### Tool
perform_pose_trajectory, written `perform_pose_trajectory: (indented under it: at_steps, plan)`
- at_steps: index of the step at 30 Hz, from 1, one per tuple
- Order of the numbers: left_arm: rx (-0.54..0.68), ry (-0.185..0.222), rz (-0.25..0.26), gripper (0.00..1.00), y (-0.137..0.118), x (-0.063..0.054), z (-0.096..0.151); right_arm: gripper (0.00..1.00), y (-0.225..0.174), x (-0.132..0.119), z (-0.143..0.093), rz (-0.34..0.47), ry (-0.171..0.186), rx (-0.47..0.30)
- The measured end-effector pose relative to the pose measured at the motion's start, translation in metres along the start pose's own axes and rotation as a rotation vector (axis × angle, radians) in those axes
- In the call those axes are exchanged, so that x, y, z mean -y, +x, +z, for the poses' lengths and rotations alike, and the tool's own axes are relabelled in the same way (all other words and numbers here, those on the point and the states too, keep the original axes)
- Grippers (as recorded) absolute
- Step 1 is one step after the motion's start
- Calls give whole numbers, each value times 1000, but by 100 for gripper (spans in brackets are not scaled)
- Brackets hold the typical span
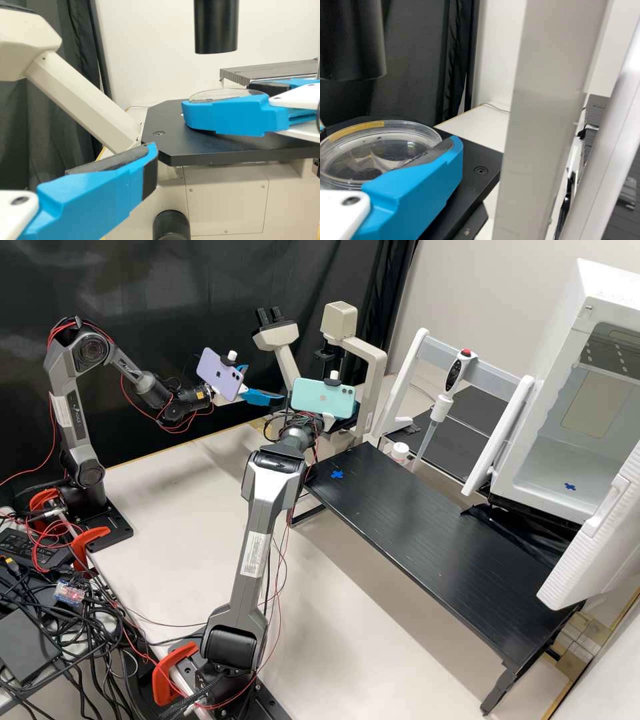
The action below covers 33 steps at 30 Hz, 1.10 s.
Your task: Move the petri dish to the microscope
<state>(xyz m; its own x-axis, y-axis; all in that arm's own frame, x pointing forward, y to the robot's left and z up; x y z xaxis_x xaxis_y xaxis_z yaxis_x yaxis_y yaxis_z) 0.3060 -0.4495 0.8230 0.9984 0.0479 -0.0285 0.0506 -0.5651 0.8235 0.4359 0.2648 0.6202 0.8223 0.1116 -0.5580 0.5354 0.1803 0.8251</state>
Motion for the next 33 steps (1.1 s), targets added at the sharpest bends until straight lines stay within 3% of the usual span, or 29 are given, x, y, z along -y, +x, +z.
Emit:
perform_pose_trajectory:
  at_steps: [14, 33]
  plan:
    - [0, 0, 0, 100, 0, 0, 0, 0, 4, 5, -9, -73, -32, -79]
    - [0, 0, 0, 100, 0, 0, 0, 0, 15, 1, -5, -52, -38, -83]
